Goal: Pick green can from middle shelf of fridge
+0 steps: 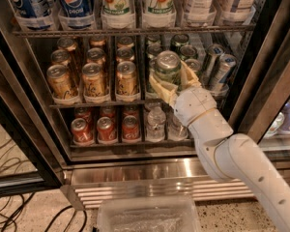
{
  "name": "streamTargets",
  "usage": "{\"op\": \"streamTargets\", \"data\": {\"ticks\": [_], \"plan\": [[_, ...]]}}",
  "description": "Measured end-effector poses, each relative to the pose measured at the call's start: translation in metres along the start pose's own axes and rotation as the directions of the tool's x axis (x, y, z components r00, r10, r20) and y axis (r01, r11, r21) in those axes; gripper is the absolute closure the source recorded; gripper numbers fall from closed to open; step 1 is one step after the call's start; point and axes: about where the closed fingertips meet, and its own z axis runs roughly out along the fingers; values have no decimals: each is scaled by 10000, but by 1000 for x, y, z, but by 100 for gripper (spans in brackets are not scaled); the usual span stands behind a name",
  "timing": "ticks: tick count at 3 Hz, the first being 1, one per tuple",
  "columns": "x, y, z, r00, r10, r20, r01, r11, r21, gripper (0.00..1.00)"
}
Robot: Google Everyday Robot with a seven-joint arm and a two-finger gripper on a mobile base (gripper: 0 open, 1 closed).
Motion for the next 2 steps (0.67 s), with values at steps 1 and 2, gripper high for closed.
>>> {"op": "streamTargets", "data": {"ticks": [1,2], "plan": [[-7,4,-13,9980,412,-475,-463,9924,-1137,100],[-4,17,-29,9873,1169,-1077,-1388,9642,-2259,100]]}}
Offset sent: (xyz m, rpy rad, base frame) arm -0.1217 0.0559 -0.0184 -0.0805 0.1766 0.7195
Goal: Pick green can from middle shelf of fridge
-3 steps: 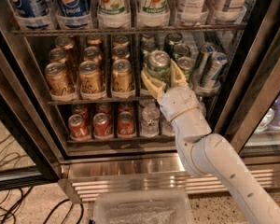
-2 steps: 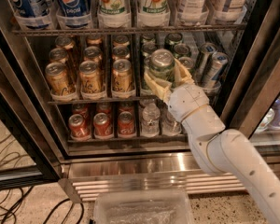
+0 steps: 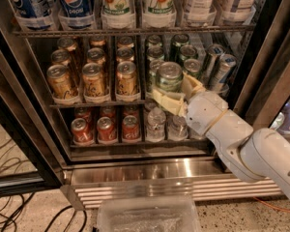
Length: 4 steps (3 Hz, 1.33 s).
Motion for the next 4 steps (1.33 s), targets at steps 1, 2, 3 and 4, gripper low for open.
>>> {"op": "streamTargets", "data": {"ticks": [1,2,3,4], "plan": [[2,26,-17,9981,618,-53,-619,9888,-1361,100],[-3,61,-41,9948,981,282,-863,9557,-2813,100],[-14,103,-71,9914,1122,668,-726,8991,-4317,100],[-32,137,-103,9917,844,971,-193,8439,-5361,100]]}}
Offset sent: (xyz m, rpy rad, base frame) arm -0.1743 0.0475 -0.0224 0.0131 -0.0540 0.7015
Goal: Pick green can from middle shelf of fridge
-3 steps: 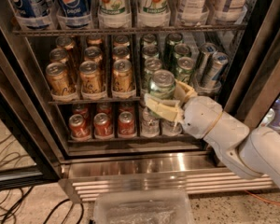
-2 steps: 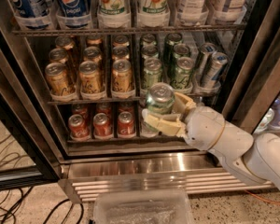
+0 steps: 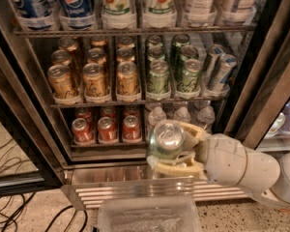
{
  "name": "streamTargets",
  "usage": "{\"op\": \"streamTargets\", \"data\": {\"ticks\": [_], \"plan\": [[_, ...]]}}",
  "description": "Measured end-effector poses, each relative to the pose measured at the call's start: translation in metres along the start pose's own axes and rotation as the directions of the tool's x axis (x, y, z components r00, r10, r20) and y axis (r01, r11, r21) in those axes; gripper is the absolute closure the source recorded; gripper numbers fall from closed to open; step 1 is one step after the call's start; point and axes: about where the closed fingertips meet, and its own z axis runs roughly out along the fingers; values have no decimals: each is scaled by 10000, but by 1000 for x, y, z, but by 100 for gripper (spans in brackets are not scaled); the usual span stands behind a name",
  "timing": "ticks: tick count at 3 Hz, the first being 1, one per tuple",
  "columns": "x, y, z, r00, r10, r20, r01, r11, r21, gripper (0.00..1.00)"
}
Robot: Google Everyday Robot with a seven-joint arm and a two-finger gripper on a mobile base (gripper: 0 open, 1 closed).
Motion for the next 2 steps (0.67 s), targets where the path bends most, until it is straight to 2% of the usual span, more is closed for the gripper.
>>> {"op": "streamTargets", "data": {"ticks": [1,2], "plan": [[-20,31,-8,9989,-435,-197,421,9970,-657,100],[-20,31,-8,9989,-435,-197,421,9970,-657,100]]}}
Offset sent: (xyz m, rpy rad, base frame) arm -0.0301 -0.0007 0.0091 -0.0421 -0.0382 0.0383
